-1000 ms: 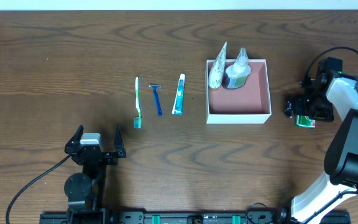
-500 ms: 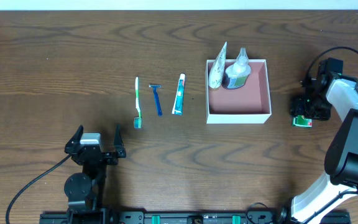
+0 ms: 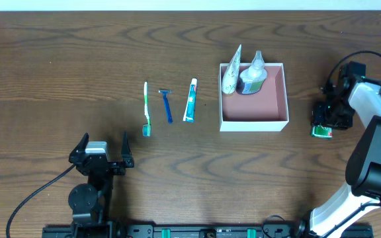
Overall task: Pack container
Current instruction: 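Carry the Dettol soap bar into the box and release it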
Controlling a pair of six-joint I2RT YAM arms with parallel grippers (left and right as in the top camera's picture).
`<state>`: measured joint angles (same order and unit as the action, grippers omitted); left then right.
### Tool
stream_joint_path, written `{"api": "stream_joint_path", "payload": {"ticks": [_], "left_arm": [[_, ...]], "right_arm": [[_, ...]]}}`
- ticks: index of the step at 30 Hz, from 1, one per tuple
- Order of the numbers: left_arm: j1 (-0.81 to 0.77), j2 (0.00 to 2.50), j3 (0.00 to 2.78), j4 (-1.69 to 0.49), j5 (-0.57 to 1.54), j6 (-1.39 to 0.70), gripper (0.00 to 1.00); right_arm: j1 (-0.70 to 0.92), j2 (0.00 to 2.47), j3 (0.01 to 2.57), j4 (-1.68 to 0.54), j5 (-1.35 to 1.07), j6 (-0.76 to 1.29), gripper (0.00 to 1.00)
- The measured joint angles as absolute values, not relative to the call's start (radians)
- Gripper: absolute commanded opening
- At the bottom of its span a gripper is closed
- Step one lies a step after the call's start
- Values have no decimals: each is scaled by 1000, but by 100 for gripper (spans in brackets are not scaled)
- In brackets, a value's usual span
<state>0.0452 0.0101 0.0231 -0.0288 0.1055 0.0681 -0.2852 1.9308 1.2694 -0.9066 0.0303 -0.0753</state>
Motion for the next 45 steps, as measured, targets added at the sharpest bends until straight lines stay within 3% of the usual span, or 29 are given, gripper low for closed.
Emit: {"api": "stream_joint_path", "payload": {"ticks": [13,27,45], "left_arm": [[45,10,23,-29,105,68,98],[45,10,23,-29,105,68,98],[45,10,23,-29,105,68,98]], "right_arm": [[-210,1937,1740,-1292,-197,-58,45],[60,1937,1800,-1210,-184,12,49],[87,1937,1708,-1127,-111,108,53]]}}
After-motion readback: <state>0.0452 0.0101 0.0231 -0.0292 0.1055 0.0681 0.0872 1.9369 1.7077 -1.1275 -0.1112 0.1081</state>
